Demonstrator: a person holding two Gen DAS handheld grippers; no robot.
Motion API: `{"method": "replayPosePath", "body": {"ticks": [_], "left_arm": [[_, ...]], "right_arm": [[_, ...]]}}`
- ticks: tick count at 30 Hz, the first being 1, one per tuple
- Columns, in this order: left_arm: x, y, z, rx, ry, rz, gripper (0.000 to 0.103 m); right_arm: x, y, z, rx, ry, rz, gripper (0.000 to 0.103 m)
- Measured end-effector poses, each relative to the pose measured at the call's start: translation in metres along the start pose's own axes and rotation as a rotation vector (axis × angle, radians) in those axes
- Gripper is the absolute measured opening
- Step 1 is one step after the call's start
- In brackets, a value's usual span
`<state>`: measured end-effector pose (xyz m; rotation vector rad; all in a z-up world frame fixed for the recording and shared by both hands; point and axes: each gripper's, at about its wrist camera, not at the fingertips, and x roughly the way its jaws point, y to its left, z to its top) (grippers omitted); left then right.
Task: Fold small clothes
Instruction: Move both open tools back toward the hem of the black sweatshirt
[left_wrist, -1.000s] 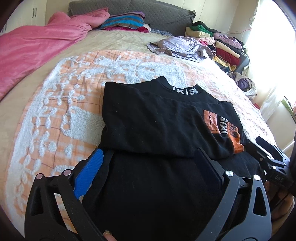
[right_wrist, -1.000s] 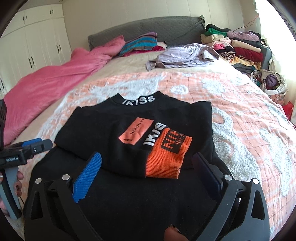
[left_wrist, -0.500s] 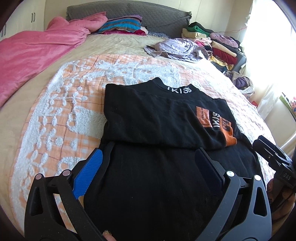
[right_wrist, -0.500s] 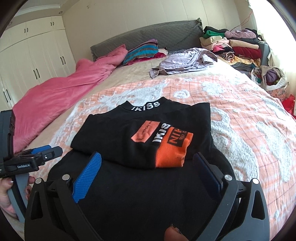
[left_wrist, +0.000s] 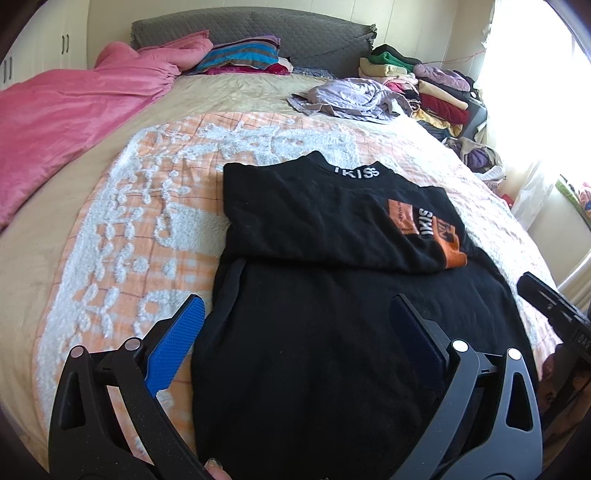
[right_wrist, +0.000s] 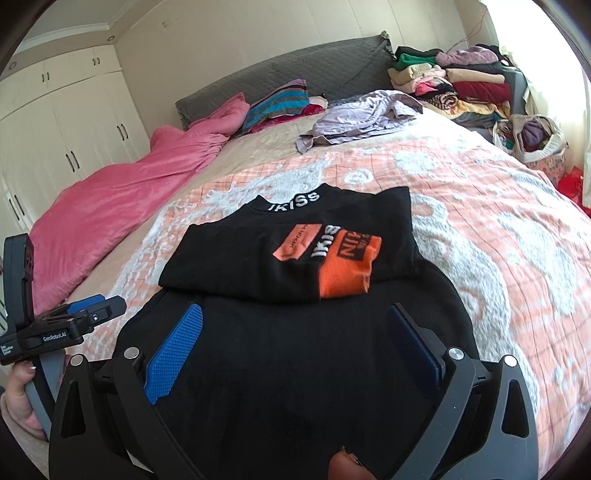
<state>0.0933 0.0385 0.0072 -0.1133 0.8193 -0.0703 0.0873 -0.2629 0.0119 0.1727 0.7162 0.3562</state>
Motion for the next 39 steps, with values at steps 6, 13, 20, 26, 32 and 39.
{"method": "replayPosePath", "body": {"ticks": [6, 13, 20, 26, 32, 39], "left_arm": [[-0.005, 0.005, -0.01, 0.009, 0.006, 0.021, 0.093], [-0.008, 0.01, -0.019, 0.019, 0.017, 0.037, 0.093], [-0.009, 0.018, -0.03, 0.018, 0.035, 0.051, 0.093], [-0.011, 0.026, -0.038, 0.016, 0.045, 0.064, 0.094], [-0.016, 0.04, -0.047, -0.005, 0.055, 0.058, 0.094], [-0.02, 0.057, -0.061, -0.025, 0.083, 0.051, 0.094]], "right_arm": [[-0.009, -0.005, -0.013, 0.021, 0.017, -0.022, 0.099], [-0.015, -0.013, -0.029, 0.04, 0.048, -0.06, 0.099], [-0.022, -0.017, -0.041, 0.031, 0.065, -0.102, 0.099], [-0.027, -0.022, -0.048, 0.043, 0.077, -0.122, 0.099], [-0.033, -0.03, -0.057, 0.056, 0.097, -0.142, 0.099], [-0.038, -0.038, -0.064, 0.077, 0.109, -0.16, 0.099]]}}
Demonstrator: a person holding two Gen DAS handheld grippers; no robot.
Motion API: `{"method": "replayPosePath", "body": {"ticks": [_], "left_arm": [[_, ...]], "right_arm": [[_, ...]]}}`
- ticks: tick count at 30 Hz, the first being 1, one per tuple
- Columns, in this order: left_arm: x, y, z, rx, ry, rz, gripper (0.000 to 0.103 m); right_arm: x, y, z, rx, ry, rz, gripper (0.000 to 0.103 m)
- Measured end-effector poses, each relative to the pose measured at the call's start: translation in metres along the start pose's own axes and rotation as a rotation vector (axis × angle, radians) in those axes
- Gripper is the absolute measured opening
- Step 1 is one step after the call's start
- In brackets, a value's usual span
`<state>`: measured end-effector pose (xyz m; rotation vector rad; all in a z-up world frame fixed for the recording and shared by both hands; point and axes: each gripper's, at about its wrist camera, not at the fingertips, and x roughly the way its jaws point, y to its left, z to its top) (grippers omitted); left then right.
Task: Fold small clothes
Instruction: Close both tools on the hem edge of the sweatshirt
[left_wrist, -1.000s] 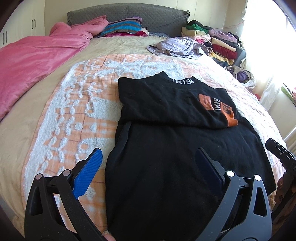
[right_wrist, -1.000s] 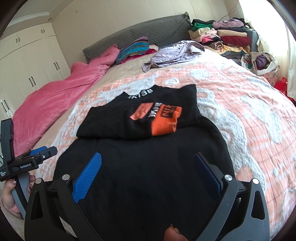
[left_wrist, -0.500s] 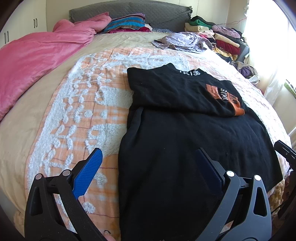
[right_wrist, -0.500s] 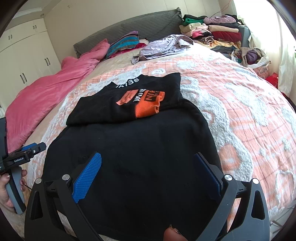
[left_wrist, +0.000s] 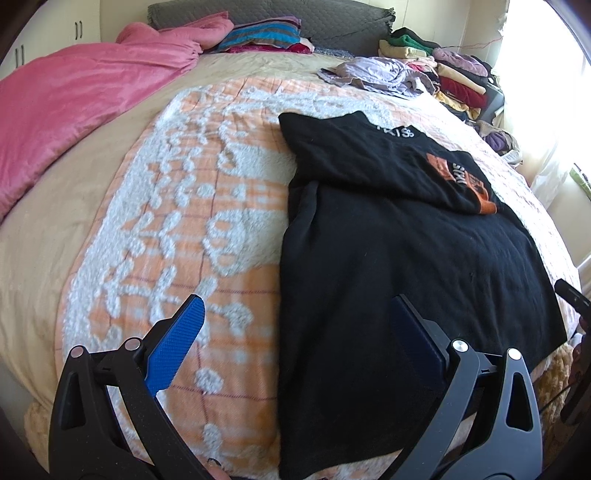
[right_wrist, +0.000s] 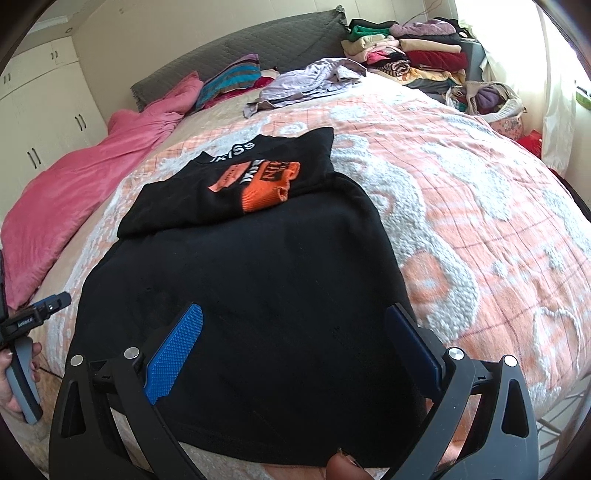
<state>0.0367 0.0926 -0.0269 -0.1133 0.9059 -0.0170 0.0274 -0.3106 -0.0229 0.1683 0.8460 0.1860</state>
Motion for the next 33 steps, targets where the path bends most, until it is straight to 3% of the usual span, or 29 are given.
{"method": "replayPosePath", "body": {"ticks": [10, 18, 21, 25, 29, 33], "left_arm": [[-0.008, 0.017, -0.028, -0.029, 0.048, -0.107, 0.092], [-0.012, 0.023, -0.051, -0.05, 0.091, -0.156, 0.05], [-0.01, 0.02, -0.06, -0.033, 0.129, -0.171, 0.039], [-0.002, 0.013, -0.072, -0.016, 0.183, -0.164, 0.037], [-0.003, 0.001, -0.08, -0.01, 0.189, -0.197, 0.036], [-0.001, -0.003, -0.078, 0.001, 0.159, -0.19, 0.018]], "right_arm": [[-0.005, -0.007, -0.008, 0.001, 0.017, -0.019, 0.099], [-0.009, -0.017, -0.018, 0.016, 0.032, -0.044, 0.099], [-0.01, -0.021, -0.023, 0.023, 0.041, -0.055, 0.099], [-0.011, -0.026, -0.029, 0.029, 0.056, -0.054, 0.099], [-0.012, -0.032, -0.036, 0.045, 0.07, -0.039, 0.099], [-0.014, -0.038, -0.042, 0.056, 0.081, -0.04, 0.099]]}}
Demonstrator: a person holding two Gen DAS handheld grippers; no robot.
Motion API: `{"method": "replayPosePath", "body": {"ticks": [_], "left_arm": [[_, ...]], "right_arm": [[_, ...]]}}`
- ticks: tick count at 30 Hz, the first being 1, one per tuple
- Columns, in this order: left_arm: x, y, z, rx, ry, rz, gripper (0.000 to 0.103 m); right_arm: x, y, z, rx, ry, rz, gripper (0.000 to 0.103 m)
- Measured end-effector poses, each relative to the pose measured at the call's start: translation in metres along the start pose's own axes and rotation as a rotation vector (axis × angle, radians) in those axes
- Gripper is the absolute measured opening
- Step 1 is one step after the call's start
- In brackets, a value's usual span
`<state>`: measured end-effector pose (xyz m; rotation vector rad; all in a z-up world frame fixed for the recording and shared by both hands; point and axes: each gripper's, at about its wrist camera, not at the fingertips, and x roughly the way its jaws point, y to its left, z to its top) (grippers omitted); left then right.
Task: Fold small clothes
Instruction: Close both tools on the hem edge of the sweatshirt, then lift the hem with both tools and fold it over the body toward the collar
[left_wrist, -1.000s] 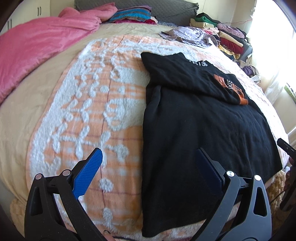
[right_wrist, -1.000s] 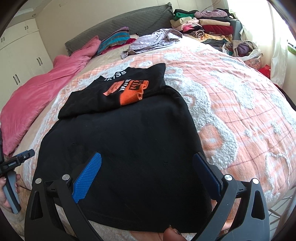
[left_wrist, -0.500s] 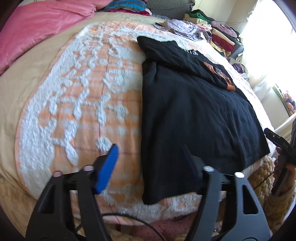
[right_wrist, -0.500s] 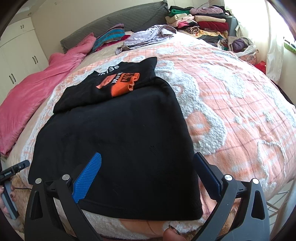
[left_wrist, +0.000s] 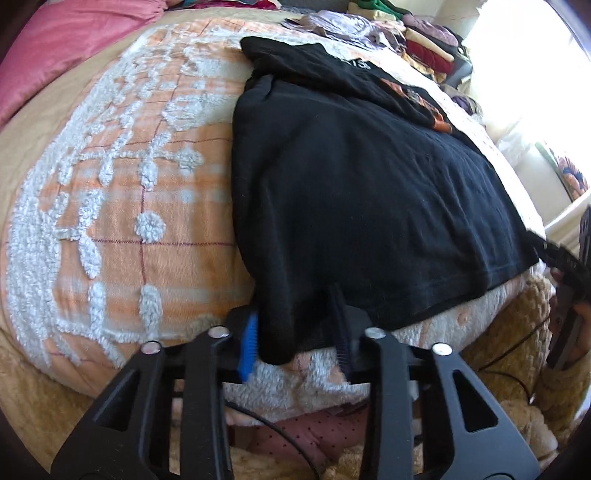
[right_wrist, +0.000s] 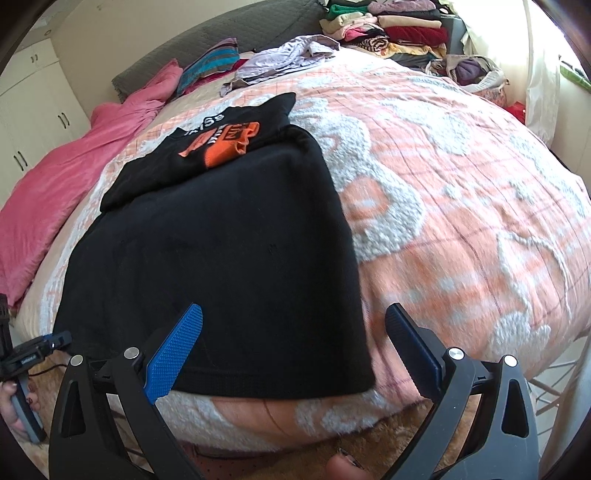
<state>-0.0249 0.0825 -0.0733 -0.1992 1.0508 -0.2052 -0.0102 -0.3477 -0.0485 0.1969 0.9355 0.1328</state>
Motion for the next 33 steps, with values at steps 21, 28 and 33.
{"method": "replayPosePath", "body": {"ticks": [21, 28, 33], "left_arm": [[0.005, 0.018, 0.008, -0.079, -0.006, -0.066, 0.012], [-0.005, 0.023, 0.011, -0.111, -0.011, -0.085, 0.005], [-0.023, 0.025, 0.019, -0.126, -0.069, -0.12, 0.004]], "right_arm": [[-0.019, -0.007, -0.015, -0.068, -0.033, 0.054, 0.009], [-0.036, -0.002, 0.003, -0.058, -0.133, 0.101, 0.009], [-0.047, -0.003, 0.021, -0.054, -0.188, 0.112, 0.009]]}}
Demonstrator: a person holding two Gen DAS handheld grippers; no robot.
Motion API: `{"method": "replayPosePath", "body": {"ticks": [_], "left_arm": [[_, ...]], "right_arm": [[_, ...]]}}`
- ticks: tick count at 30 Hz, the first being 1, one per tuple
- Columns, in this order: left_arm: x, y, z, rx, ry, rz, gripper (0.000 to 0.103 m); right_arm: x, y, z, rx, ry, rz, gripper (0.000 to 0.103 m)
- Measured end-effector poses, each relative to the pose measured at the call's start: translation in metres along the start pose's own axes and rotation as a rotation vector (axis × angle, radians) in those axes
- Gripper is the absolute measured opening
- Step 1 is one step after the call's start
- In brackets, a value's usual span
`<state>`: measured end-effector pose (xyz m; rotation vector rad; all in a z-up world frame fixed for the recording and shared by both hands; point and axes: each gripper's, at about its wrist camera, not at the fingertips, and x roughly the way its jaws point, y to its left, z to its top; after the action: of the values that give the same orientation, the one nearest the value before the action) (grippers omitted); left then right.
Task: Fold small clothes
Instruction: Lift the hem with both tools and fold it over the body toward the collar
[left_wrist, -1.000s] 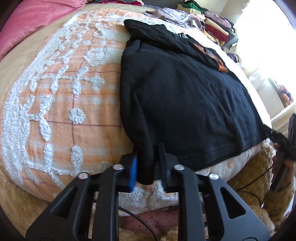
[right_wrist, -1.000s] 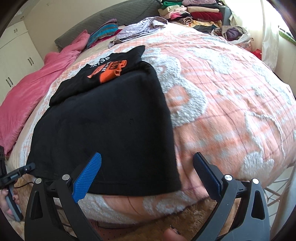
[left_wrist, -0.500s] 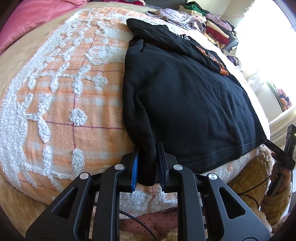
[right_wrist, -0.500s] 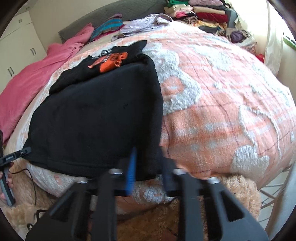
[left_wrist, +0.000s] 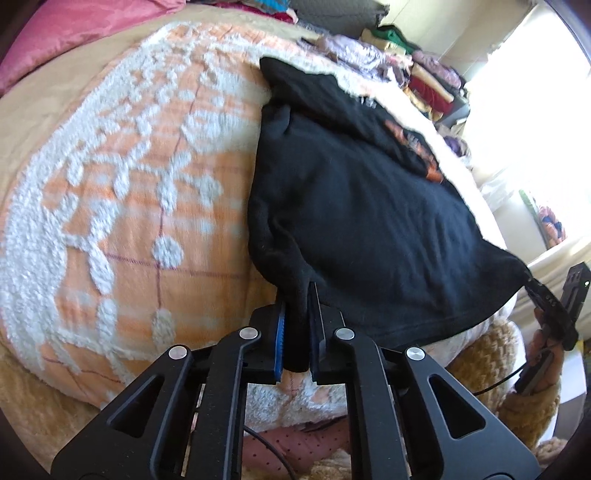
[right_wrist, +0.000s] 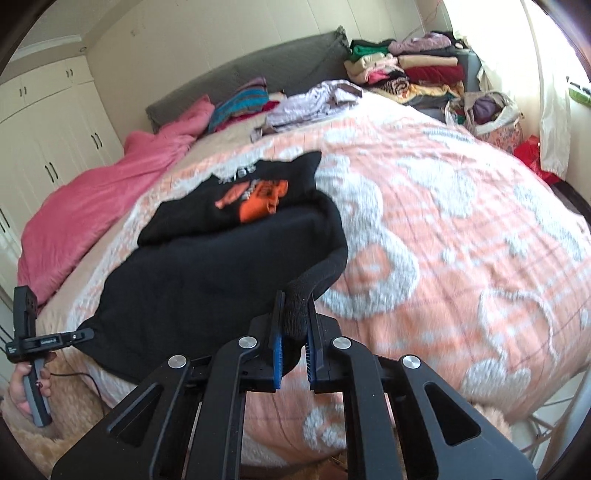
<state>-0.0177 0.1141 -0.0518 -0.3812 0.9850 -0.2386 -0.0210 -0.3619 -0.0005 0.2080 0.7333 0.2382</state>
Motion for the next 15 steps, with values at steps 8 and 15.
{"method": "replayPosePath", "body": {"ticks": [8, 15], "left_arm": [[-0.027, -0.011, 0.026, 0.015, -0.103, -0.011, 0.003], [-0.033, -0.018, 0.045, 0.033, -0.152, -0.004, 0.003]], "right_arm": [[-0.006, 0.0, 0.022, 0.023, -0.062, 0.033, 0.009], [-0.01, 0.004, 0.043, 0.014, -0.111, 0.023, 0.009]]}}
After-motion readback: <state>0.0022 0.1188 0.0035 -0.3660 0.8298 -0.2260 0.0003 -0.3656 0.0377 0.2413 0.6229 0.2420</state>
